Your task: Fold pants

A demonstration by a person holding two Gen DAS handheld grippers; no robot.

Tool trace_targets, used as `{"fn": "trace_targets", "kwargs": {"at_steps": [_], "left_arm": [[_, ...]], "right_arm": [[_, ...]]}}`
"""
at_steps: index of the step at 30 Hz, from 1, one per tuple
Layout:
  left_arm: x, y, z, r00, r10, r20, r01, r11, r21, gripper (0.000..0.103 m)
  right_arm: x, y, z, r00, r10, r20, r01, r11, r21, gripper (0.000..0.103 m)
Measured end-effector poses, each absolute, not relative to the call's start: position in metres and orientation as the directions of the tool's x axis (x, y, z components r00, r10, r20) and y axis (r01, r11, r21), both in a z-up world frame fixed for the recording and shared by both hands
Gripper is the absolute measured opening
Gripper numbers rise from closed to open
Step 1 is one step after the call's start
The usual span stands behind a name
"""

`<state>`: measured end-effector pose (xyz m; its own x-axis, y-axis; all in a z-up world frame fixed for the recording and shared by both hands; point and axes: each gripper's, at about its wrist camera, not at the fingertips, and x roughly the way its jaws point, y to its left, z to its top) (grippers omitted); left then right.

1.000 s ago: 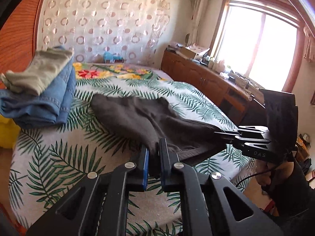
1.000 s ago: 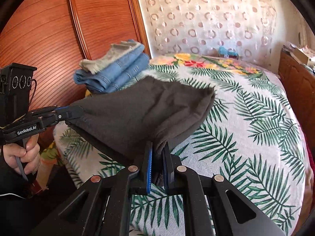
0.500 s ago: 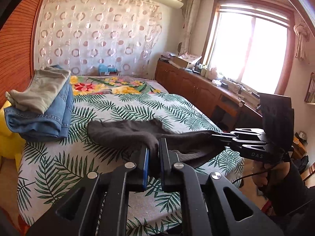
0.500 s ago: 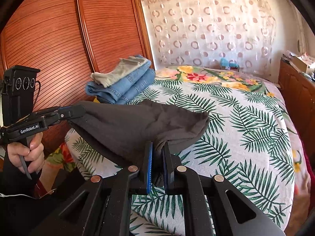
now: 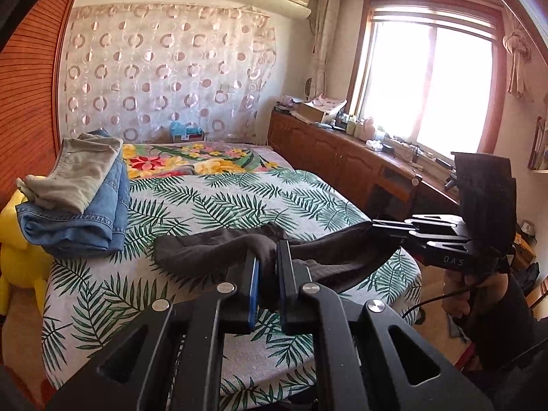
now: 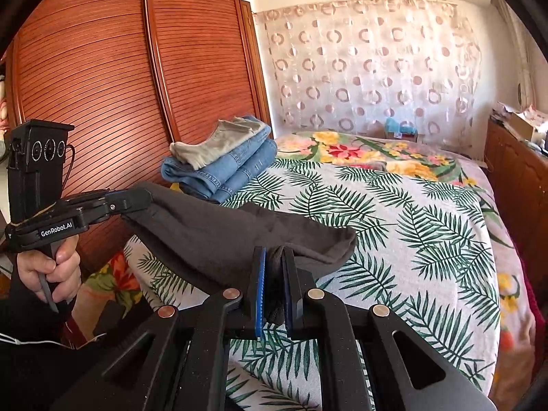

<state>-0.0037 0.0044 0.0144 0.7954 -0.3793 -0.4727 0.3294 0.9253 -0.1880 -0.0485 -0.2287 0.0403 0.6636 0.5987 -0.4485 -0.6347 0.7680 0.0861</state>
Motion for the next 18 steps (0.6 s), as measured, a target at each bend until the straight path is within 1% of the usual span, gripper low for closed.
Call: {"fn": "trace_targets", "kwargs": {"at_steps": [5,8,18], "left_arm": [[0.01,0.003,-0.014,0.75,-0.374,-0.546,0.312,0.927,-0.207,0.01],[0.016,0.005,-0.027,0.733,-0.374,-0.569,0.297,0.928,-0.226,0.01],[0.03,0.01,-0.026,0.746,-0.358,-0.562,0.275,0.934,-0.229,0.01]], "right_arm": [[-0.039,-0.224,0.029,0.655,0.586,-0.476,-0.623,0.776,0.098,0.009],[-0.028,-0.22,0.019,0.648,0.573,-0.503,-0.61,0.785,0.109,0.008],[0.004,-0.198,0.01,0.638,0.554,-0.534,-0.594,0.796,0.116,0.007]]}}
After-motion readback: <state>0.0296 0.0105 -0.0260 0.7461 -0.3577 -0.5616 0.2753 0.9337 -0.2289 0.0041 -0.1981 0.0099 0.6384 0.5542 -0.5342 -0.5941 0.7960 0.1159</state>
